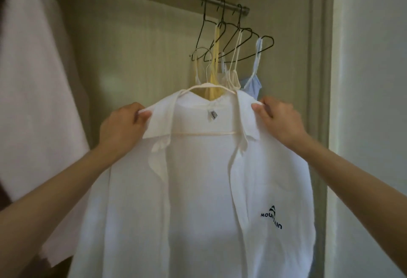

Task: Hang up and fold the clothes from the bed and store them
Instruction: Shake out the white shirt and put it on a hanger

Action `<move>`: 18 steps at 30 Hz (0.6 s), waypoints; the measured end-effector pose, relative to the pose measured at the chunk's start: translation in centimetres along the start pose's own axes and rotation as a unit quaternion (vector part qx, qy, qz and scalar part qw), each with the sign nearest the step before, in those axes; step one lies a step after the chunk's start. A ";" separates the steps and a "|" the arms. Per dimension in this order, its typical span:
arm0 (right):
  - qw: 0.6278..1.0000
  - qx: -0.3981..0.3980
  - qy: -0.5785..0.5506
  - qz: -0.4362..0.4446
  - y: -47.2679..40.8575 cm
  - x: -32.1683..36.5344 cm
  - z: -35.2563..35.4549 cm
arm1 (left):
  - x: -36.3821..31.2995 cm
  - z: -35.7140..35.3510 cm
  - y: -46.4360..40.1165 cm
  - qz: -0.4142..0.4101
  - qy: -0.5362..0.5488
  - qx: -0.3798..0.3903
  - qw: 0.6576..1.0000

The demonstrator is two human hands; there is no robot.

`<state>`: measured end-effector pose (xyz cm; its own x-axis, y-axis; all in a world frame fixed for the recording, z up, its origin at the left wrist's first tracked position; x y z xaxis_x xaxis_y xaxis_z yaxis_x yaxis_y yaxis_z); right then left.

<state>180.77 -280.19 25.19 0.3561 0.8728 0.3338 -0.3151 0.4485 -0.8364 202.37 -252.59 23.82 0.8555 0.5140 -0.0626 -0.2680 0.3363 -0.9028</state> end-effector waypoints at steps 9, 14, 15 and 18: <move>0.981 0.151 -0.061 0.105 -7.3 1.8 -2.2 | 2.6 -1.8 -3.2 0.028 -0.100 0.014 0.995; 0.918 0.348 -0.154 0.114 -9.7 2.6 0.3 | 3.5 -3.0 -5.7 0.071 -0.101 0.079 0.989; 0.905 0.373 -0.181 0.101 -9.8 2.7 0.6 | 3.5 -3.5 -6.1 0.078 -0.097 0.091 0.988; 0.884 0.393 -0.241 0.074 -9.8 3.0 1.0 | 2.8 -4.9 -7.2 0.095 -0.060 0.116 0.987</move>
<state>184.06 -281.81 34.80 -0.0957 0.8288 0.5514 -0.9088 0.1531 -0.3880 208.87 -257.46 28.01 0.7256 0.6696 -0.1585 -0.5250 0.3898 -0.7566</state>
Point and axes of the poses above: each hand's wrist, its own y-axis away from the middle knuckle, its own z-axis out of the back of the hand, x = y × z, the point moved 1 cm from there along -y, towards the middle knuckle, and after that the axes turned 11 degrees about -z, right-handed, at the moved point
